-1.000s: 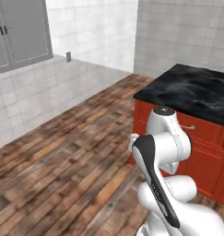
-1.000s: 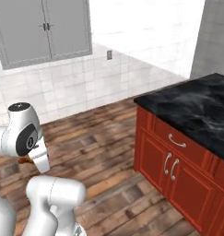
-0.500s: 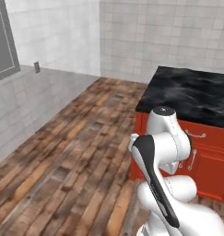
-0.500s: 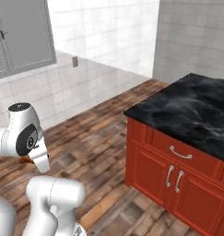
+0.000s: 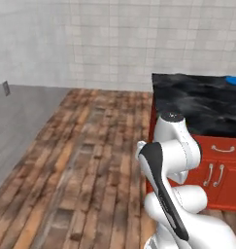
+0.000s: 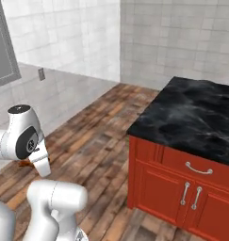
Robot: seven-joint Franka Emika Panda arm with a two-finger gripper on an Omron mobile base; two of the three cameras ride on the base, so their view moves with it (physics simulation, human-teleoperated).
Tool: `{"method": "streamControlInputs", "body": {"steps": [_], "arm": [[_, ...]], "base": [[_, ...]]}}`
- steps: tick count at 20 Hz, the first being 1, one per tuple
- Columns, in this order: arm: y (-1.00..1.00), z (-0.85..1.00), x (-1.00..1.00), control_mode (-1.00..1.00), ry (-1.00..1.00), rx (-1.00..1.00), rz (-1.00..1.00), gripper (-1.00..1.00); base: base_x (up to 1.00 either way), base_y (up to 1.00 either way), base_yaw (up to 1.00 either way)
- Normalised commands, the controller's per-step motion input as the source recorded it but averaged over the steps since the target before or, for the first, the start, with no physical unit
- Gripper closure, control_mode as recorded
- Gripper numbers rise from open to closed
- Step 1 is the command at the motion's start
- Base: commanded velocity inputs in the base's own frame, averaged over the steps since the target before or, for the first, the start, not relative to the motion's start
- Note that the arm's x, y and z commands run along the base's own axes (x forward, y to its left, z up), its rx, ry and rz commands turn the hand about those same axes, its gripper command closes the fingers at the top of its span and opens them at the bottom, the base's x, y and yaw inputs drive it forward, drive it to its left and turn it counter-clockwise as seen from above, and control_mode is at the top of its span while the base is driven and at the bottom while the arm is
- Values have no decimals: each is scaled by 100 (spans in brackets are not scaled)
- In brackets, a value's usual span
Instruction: Take the chicken drumsticks from the pan and place one on each plate on the dining counter.
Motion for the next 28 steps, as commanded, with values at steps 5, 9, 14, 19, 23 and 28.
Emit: {"method": "streamControlInputs", "body": {"steps": [5, 9, 14, 19, 23, 28], "arm": [[0, 0, 0, 100, 0, 0, 0, 100], [0, 0, 0, 100, 0, 0, 0, 100], [0, 0, 0, 100, 0, 0, 0, 100], [0, 0, 0, 100, 0, 0, 0, 100], [0, 0, 0, 100, 0, 0, 0, 100], [0, 0, 0, 100, 0, 0, 0, 100]], "base": [[100, 69, -55], [100, 66, -57], [100, 59, -57], [100, 61, -55], [100, 86, -46], [100, 99, -43]]}}
